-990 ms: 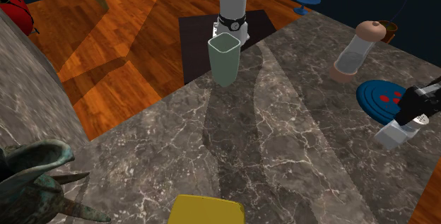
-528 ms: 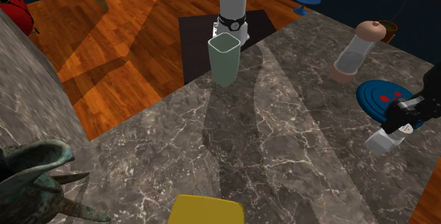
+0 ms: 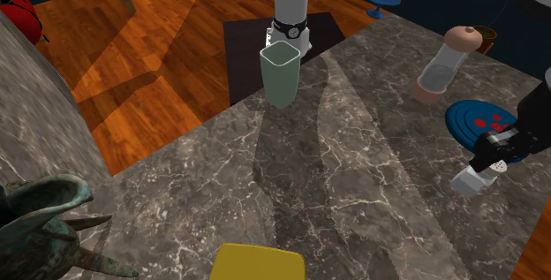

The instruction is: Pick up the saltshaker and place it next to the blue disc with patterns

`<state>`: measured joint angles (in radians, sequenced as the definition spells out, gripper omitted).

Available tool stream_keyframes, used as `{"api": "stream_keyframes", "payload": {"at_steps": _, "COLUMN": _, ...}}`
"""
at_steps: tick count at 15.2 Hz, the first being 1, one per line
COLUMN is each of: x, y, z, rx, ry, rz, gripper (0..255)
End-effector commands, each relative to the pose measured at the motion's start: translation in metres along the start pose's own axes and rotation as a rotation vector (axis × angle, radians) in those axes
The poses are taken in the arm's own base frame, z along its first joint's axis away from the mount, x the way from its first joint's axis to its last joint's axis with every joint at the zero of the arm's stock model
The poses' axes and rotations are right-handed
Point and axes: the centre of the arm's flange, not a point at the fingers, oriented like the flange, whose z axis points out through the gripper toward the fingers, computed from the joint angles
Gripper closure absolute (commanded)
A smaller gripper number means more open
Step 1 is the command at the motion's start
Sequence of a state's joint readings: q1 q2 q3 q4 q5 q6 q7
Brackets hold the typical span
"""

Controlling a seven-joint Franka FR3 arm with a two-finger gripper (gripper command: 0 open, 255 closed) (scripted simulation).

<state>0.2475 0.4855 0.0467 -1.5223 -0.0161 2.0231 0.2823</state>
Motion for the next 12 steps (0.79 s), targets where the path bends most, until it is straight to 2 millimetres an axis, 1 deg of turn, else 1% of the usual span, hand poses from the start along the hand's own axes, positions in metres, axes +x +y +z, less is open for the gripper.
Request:
{"api": "stream_keyframes", "payload": {"at_steps": 1, "x": 0.000, "y": 0.000, "z": 0.000, "rx": 0.000, "ry": 0.000, "rz": 0.000, "gripper": 255}}
{"api": "stream_keyframes", "payload": {"at_steps": 2, "x": 0.000, "y": 0.000, "z": 0.000, "rx": 0.000, "ry": 0.000, "rz": 0.000, "gripper": 255}}
{"api": "stream_keyframes", "payload": {"at_steps": 3, "x": 0.000, "y": 0.000, "z": 0.000, "rx": 0.000, "ry": 0.000, "rz": 0.000, "gripper": 0}}
{"api": "stream_keyframes", "payload": {"at_steps": 8, "x": 0.000, "y": 0.000, "z": 0.000, "rx": 0.000, "ry": 0.000, "rz": 0.000, "gripper": 0}}
{"api": "stream_keyframes", "payload": {"at_steps": 11, "x": 0.000, "y": 0.000, "z": -0.040, "rx": 0.000, "ry": 0.000, "rz": 0.000, "gripper": 0}}
{"api": "stream_keyframes", "payload": {"at_steps": 12, "x": 0.000, "y": 0.000, "z": -0.050, "rx": 0.000, "ry": 0.000, "rz": 0.000, "gripper": 0}}
